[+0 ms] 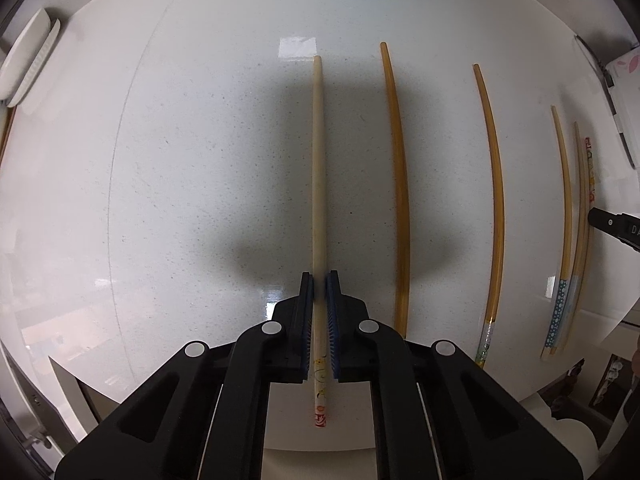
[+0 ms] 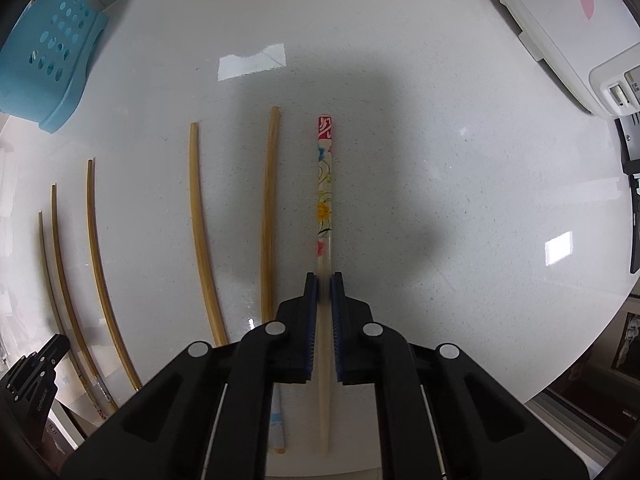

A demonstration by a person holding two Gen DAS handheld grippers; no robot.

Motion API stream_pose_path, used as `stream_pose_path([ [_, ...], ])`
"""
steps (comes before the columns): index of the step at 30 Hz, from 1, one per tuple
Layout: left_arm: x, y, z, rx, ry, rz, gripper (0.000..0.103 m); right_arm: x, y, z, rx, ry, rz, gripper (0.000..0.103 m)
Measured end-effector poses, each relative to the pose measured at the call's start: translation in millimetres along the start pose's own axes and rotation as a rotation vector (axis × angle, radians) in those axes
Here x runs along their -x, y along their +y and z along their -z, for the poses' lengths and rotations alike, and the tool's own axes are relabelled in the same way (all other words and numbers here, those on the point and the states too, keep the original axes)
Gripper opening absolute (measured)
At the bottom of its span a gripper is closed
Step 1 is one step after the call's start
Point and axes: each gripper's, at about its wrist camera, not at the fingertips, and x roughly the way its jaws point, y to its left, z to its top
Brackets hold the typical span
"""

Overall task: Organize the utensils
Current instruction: 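Grasp the floral-printed chopstick with the right gripper while the left gripper grasps a plain chopstick, then lift both held chopsticks and carry them to the blue holder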

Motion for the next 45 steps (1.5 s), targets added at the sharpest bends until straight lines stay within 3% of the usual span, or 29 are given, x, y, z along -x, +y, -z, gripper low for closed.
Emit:
stream_pose_path([
  [26, 70, 27, 32, 0.049, -0.177, 0.045, 0.006, 73, -24, 21, -0.006, -0.178, -0.087, 0.006],
  [45, 157, 38, 23, 0.077, -0.458, 0.073, 0.006, 162, 5, 25, 0.078, -0.413, -0.141, 0.006],
])
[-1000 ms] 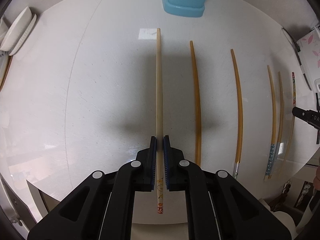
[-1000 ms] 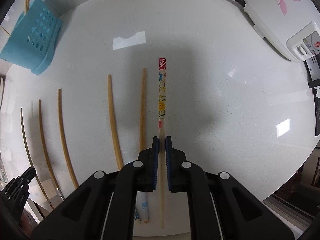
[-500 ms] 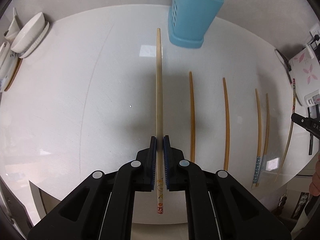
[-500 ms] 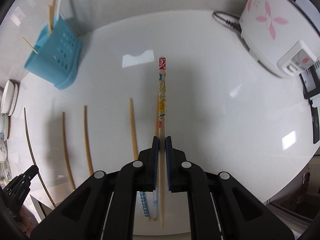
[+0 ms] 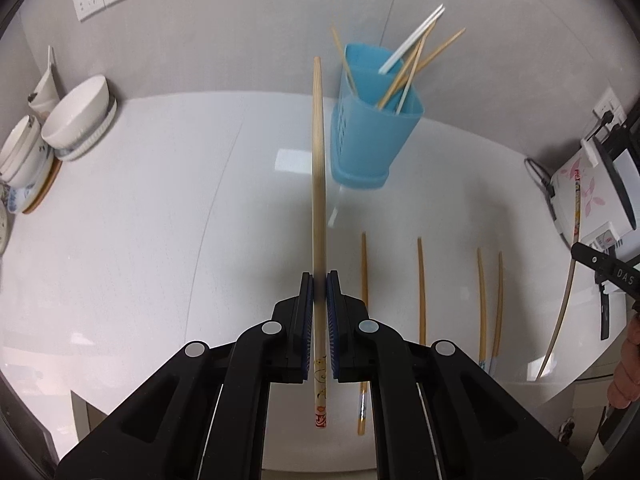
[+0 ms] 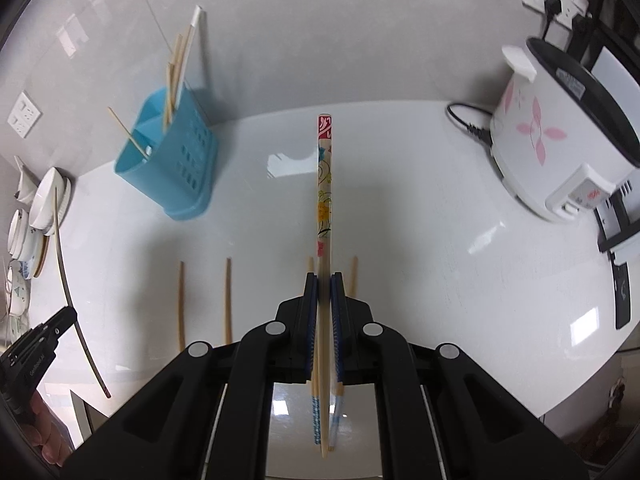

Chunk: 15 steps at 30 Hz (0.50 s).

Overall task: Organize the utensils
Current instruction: 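Lift both held chopsticks and carry them to the blue holder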

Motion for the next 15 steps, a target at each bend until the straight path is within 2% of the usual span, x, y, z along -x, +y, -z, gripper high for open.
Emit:
stream_pose_path([
  [5, 19, -3, -13, 0.001, -0.094, 0.044, 0.006, 10, 9, -9, 0.021, -0.043, -0.020, 0.006],
  [15, 33, -16, -47, -0.002, -0.237, 0.092, 0.006, 23, 26, -33, 0.057, -0.127, -0.052, 0.006],
])
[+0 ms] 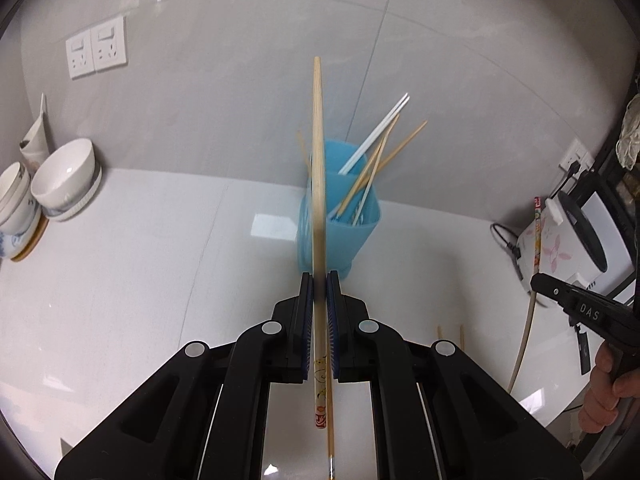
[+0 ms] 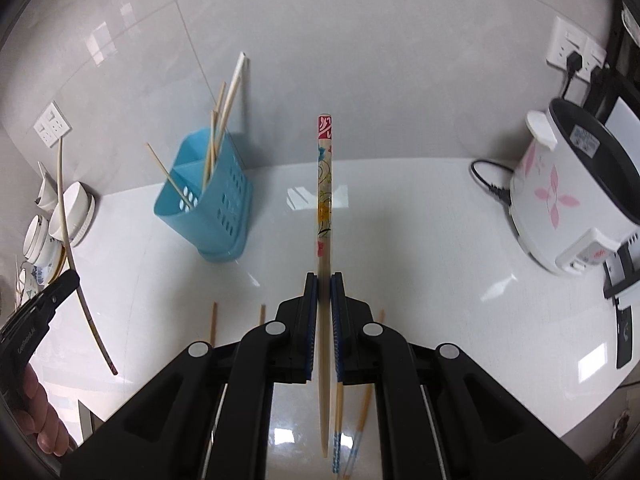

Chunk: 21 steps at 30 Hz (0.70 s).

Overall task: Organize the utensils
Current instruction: 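Lift both held chopsticks and carry them to the blue holder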

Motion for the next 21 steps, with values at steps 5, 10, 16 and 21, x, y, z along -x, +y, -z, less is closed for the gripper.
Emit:
stream_pose_path([
  [5, 0, -5, -21, -0.010, -0.075, 0.024, 0.006, 3, 6, -15, 0.006, -0.049, -0.025, 0.006],
  [10, -1, -13, -43, -0.025, -0.159, 0.044, 0.006, 3, 12, -32, 0.011, -0.098, -0.052, 0.006],
  [16, -9, -19, -66, -0.032, -0.236, 0.076, 0.006, 0, 17, -50, 0.009, -0.146, -0.082, 0.006],
  [21, -22, -23, -80, -0.045, -0.299, 0.097, 0.006, -5, 23, -67, 0.008, -0.182, -0.116, 0.006],
])
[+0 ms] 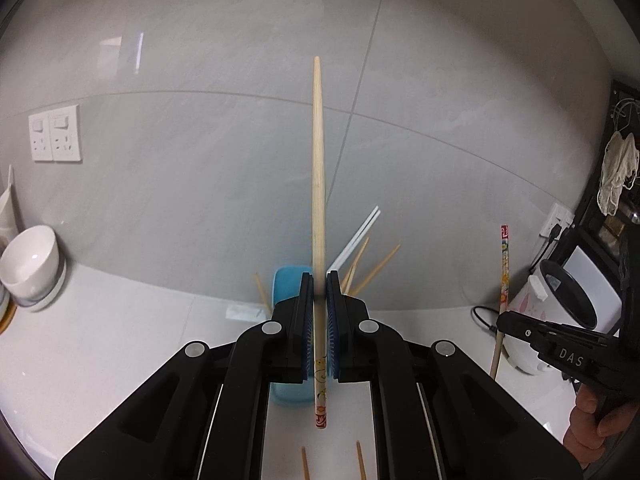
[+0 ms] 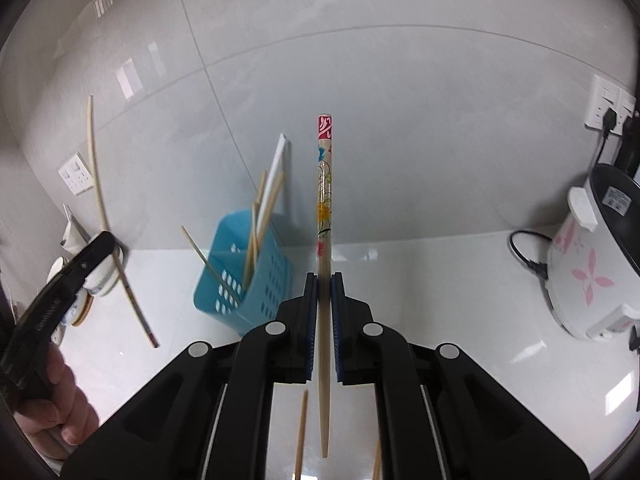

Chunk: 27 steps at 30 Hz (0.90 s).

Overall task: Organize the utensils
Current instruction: 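Lift both held chopsticks and carry them to the blue holder, then release the plain chopstick into the holder with the left gripper while the right drops the floral one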

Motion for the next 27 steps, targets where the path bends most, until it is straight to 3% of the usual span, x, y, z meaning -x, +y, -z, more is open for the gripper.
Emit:
stream_pose_path([
  [9, -37, -2, 2, -0.034, -0.080, 0.018, 0.006, -20, 12, -13, 0.013, -0.007, -0.024, 0.006],
  [27, -105, -6, 42, -0.115, -0.021, 0.001, 0.006, -55, 9, -6, -0.008, 0.054, -0.031, 0.006],
])
